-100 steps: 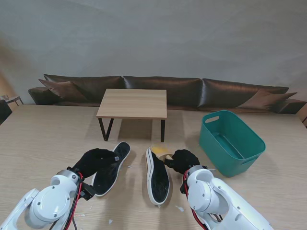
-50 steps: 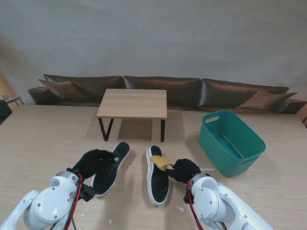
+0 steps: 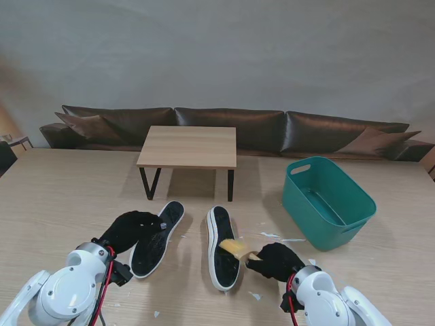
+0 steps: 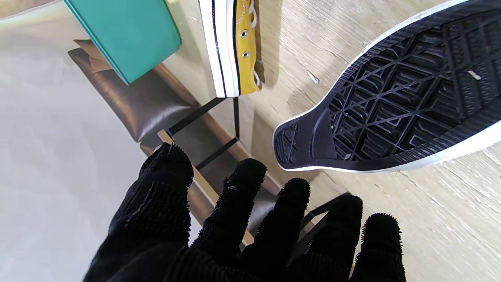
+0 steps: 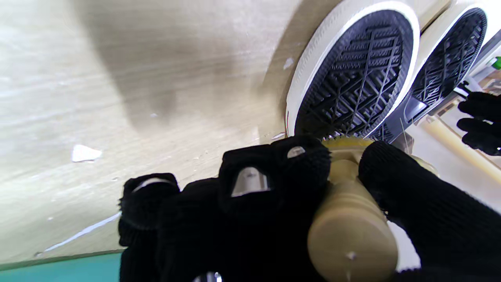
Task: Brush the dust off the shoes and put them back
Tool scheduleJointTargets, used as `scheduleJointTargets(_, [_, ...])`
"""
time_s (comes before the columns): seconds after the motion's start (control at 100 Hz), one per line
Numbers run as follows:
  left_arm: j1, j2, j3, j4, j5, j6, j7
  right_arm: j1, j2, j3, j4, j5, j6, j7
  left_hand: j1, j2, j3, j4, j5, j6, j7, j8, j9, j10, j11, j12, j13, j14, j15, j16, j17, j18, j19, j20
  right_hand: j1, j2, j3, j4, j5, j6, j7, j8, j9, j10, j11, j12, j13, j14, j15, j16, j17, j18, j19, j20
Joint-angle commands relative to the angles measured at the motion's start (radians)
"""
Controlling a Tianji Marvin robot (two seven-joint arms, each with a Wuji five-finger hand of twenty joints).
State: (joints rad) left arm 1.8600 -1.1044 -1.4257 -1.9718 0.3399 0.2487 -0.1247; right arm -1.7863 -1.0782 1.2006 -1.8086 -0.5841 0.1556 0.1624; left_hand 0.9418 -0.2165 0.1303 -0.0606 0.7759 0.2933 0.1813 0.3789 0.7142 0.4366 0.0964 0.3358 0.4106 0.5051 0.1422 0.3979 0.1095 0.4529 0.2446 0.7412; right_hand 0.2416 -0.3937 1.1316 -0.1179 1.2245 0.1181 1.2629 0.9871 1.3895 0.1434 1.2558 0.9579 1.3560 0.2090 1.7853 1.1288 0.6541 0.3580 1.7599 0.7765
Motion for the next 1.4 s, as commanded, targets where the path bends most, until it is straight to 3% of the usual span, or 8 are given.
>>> scheduleJointTargets(0.0, [0.006,-0.001,-0.005,-0.009,0.000,-0.007,-0.017,-0.030,0.012,0.010,-0.020,-0.004,-0.011,0.029,0.012,0.020,-0.027,0.035,-0.010,-0.017,-0.005,-0.004,-0.007,-0.012,0.001,-0.007,-0.036,-0.010,-0.023,-0.005,-0.008,-0.029,-0.019,-0.009,0.060,0.051,0.080,0.010,0.135,0.144,0.085,-0.008,0.060,0.078,0.123,0.009,-0.054,-0.069,0.056,-0.006,0.514,-0.001,0.157,0.034])
scheduleJointTargets(0.5, [0.037,-0.002,-0.037,-0.030,0.013,-0.031,-0.013,-0.138,0.033,0.138,-0.081,0.017,-0.134,0.139,0.011,0.021,-0.026,0.035,-0.005,-0.019,-0.003,-0.003,-0.007,-0.012,0.001,-0.007,-0.036,-0.012,-0.023,-0.005,-0.007,-0.029,-0.018,-0.012,0.063,0.055,0.077,0.010,0.135,0.146,0.083,-0.008,0.060,0.078,0.123,0.009,-0.054,-0.068,0.056,-0.007,0.514,0.000,0.157,0.032])
scheduleJointTargets(0.84, [0.050,-0.002,-0.050,-0.038,0.018,-0.039,-0.009,-0.150,0.016,0.151,-0.185,0.020,-0.087,0.076,0.011,0.021,-0.025,0.035,-0.010,-0.019,-0.005,-0.004,-0.008,-0.013,0.001,-0.007,-0.035,-0.012,-0.022,-0.005,-0.008,-0.029,-0.018,-0.013,0.063,0.053,0.078,0.009,0.135,0.147,0.080,-0.009,0.060,0.080,0.121,0.009,-0.054,-0.065,0.056,-0.008,0.513,0.003,0.156,0.031])
scheduleJointTargets(1.1, [0.063,-0.005,-0.060,-0.042,0.020,-0.043,0.002,-0.061,0.000,0.031,-0.223,-0.036,0.012,-0.015,0.011,0.022,-0.025,0.035,-0.007,-0.017,-0.004,-0.004,-0.008,-0.014,0.001,-0.007,-0.034,-0.012,-0.022,-0.005,-0.007,-0.030,-0.017,-0.013,0.060,0.054,0.078,0.008,0.135,0.147,0.080,-0.008,0.060,0.081,0.120,0.008,-0.054,-0.065,0.056,-0.008,0.513,0.006,0.155,0.031])
scheduleJointTargets(1.39, [0.067,-0.009,-0.071,-0.035,0.004,-0.041,0.011,0.128,-0.017,-0.198,-0.117,-0.082,0.126,-0.094,0.012,0.021,-0.024,0.035,-0.008,-0.016,-0.004,-0.004,-0.008,-0.010,0.001,-0.007,-0.035,-0.013,-0.022,-0.005,-0.008,-0.029,-0.017,-0.013,0.052,0.059,0.076,0.007,0.133,0.140,0.076,-0.008,0.060,0.079,0.117,0.008,-0.054,-0.068,0.053,-0.013,0.513,0.006,0.153,0.031])
